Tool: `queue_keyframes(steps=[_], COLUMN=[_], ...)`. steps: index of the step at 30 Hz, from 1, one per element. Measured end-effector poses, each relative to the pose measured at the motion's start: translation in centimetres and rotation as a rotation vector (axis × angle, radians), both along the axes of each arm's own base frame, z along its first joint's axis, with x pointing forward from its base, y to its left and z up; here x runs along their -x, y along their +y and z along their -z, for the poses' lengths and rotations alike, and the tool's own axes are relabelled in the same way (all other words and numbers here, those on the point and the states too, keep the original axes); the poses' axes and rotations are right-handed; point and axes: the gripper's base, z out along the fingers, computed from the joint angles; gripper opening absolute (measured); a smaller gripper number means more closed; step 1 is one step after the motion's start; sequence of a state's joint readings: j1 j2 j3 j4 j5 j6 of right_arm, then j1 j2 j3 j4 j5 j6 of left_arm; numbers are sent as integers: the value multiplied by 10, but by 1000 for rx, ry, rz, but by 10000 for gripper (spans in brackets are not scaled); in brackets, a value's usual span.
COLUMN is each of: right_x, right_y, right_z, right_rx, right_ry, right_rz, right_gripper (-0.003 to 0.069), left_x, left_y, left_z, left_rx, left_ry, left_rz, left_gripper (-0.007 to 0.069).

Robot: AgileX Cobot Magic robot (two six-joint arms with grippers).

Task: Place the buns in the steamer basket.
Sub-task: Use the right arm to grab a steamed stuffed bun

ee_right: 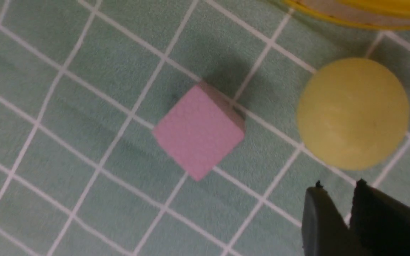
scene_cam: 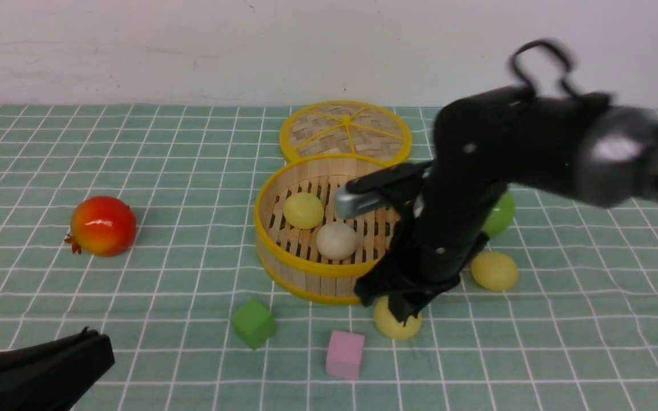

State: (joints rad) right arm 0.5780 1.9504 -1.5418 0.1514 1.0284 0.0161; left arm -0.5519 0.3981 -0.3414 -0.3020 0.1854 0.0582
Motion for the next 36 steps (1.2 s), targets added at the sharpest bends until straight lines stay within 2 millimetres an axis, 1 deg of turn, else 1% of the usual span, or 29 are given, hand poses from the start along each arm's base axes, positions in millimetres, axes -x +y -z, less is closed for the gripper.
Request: queue_keyframes(steps=[2, 3, 6, 8, 14, 18, 21, 33, 36], right_x=[-7, -9, -12, -13, -18, -27, -31, -34, -34], right_y=[5, 7, 8, 8, 1, -4, -2, -5, -6], right_z=[12, 15, 13, 11, 11, 19, 21, 27, 27], right_rx=[15, 17, 12, 15, 40, 19, -16, 32, 33], right_ry=[25, 26, 13, 3, -14, -22, -34, -50, -47], right_rz=[-2, -3, -4, -4, 47, 98, 116, 125, 125], right_gripper=[218, 240, 281, 288, 290, 291, 291, 293, 271], left_x=[0, 0, 0, 0, 0, 0, 0, 0, 0], left_y=[0, 0, 0, 0, 0, 0, 0, 0, 0], left_z=[0, 0, 0, 0, 0, 0, 0, 0, 0], left_rx=[0, 0, 0, 0, 0, 0, 0, 0, 0], left_ry=[0, 0, 0, 0, 0, 0, 0, 0, 0], left_rz=[0, 0, 0, 0, 0, 0, 0, 0, 0], left_gripper=[31, 32, 36, 38, 39, 39, 41, 49, 51])
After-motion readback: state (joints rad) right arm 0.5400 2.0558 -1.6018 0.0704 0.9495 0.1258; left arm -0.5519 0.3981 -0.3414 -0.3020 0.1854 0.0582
